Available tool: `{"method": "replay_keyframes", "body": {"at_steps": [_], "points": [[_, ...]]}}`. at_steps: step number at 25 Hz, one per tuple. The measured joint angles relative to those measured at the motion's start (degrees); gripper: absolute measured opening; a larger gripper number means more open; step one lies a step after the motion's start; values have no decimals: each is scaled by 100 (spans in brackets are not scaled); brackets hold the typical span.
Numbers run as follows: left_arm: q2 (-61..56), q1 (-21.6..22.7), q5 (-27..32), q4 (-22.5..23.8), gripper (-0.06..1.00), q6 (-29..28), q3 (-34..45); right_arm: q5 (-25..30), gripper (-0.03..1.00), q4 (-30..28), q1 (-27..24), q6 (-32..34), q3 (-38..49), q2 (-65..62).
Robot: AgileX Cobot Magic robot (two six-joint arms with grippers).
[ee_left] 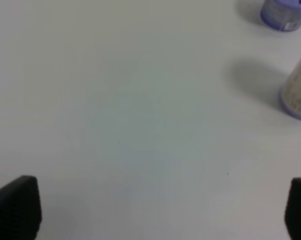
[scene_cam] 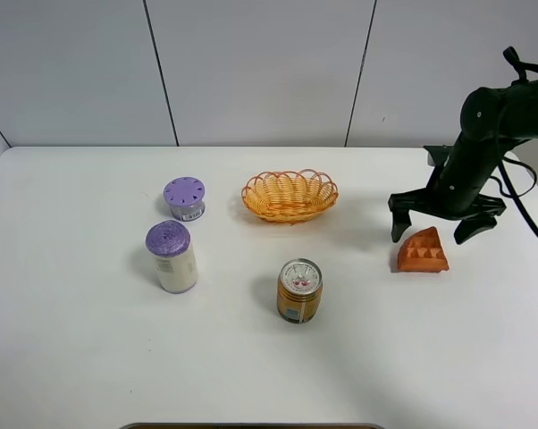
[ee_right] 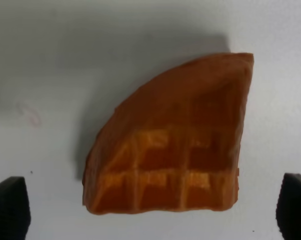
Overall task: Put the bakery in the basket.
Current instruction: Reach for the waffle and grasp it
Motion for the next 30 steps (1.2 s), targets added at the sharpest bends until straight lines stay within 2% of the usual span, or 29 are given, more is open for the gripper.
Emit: {"method": "replay_keyframes", "body": {"at_steps": [30], "points": [[0,0,0,0,99,0,0,-496,99,-370,-11,337,0,501]]}}
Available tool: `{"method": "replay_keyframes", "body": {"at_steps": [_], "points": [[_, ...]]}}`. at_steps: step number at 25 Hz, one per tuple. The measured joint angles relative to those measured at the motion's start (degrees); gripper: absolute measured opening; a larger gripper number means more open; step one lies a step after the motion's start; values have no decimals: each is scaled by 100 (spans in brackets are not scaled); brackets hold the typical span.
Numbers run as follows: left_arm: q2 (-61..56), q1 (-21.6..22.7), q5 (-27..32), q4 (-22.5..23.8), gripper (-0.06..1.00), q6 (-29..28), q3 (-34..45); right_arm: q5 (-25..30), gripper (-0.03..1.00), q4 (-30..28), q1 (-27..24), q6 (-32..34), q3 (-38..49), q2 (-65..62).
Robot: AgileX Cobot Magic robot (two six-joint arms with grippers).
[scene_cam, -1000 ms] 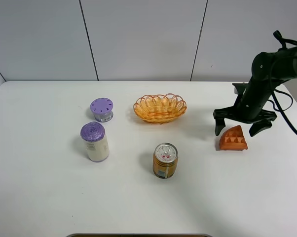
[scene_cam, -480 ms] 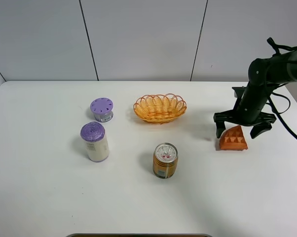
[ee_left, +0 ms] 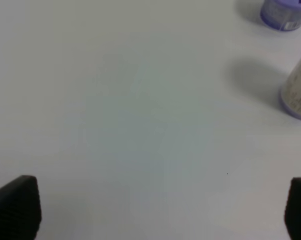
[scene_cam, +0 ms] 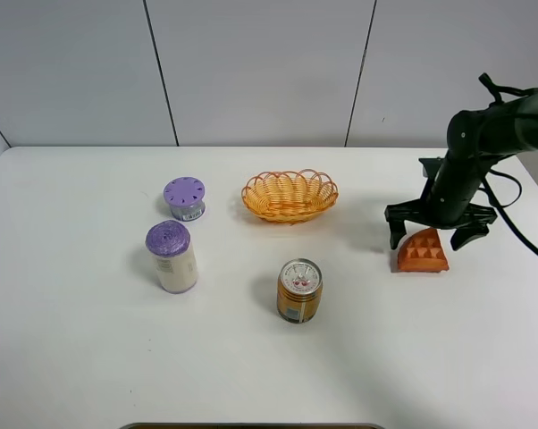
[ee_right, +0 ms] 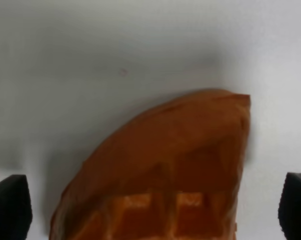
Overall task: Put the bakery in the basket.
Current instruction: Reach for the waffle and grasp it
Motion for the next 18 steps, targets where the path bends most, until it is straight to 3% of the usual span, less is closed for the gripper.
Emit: {"method": "replay_keyframes", "body": {"at_steps": [14,18], "points": [[0,0,0,0,99,0,0,-65,99,109,-7,-24,-11,388],[0,0,0,0,99,0,0,-89,91,141,-7,-35,-11,388]]}}
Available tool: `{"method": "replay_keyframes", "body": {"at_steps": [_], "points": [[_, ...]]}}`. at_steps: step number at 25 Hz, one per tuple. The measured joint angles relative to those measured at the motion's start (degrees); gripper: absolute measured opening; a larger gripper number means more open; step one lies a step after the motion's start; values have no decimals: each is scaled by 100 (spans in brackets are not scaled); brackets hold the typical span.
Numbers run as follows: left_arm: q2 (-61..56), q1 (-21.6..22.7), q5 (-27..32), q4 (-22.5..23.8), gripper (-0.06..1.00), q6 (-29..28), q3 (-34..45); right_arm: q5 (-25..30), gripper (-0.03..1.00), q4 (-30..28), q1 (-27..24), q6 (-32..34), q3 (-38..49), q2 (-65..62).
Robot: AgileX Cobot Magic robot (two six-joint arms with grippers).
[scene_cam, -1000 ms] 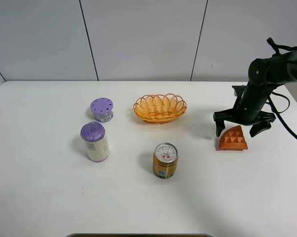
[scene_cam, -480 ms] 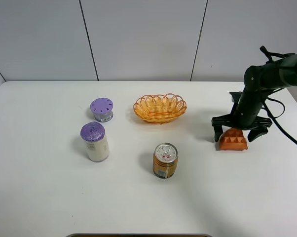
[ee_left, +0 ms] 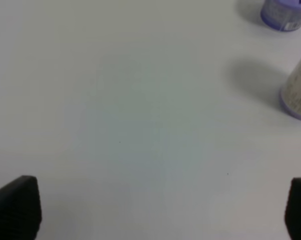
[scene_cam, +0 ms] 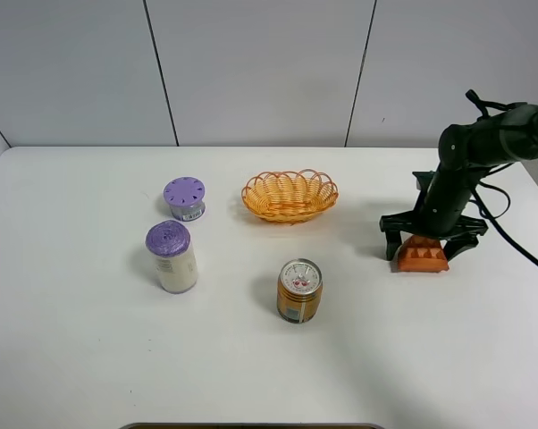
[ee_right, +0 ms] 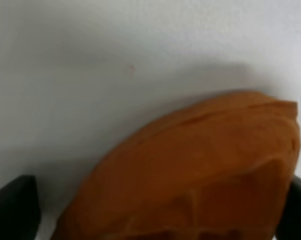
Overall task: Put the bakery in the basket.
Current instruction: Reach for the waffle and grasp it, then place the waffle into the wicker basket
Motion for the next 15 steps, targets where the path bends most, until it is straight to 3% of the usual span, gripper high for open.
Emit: {"method": "replay_keyframes", "body": {"at_steps": [6,15], "points": [[0,0,0,0,99,0,0,-71,74,10,0,-2,0,7],[0,0,0,0,99,0,0,-72,68,10,0,-2,0,7]]}}
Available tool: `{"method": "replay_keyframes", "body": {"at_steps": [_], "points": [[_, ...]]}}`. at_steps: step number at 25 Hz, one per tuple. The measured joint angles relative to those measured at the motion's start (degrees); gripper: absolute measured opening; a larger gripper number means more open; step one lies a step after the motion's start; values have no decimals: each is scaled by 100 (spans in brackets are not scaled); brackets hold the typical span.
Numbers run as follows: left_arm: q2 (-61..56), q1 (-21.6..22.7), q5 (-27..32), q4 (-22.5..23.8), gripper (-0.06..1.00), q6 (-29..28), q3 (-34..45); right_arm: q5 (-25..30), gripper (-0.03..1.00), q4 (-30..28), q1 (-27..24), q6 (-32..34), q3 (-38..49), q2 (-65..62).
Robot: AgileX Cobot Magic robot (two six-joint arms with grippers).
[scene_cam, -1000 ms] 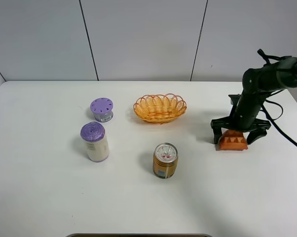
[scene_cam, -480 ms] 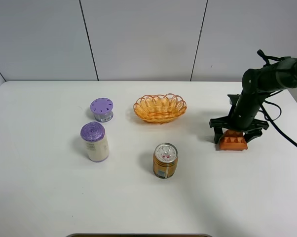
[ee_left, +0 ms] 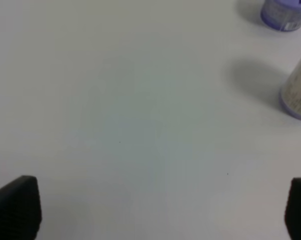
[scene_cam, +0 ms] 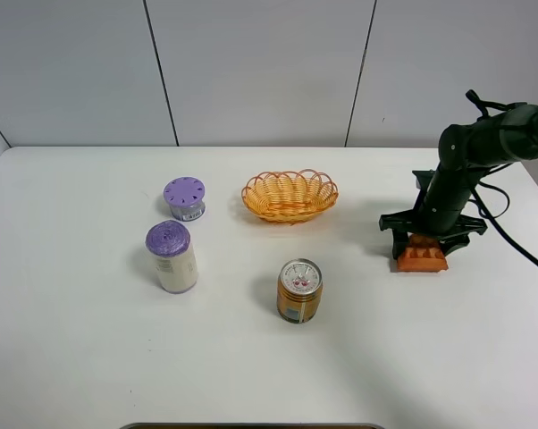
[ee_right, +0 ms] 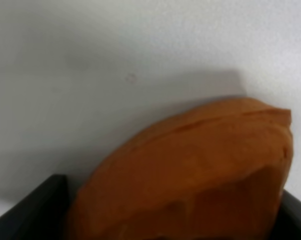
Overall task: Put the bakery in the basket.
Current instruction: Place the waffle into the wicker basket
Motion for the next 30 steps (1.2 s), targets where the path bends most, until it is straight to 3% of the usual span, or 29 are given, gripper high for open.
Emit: {"method": "replay_keyframes", "body": {"at_steps": [30], "points": [[0,0,0,0,99,0,0,165,68,0,0,0,0,-313]]}}
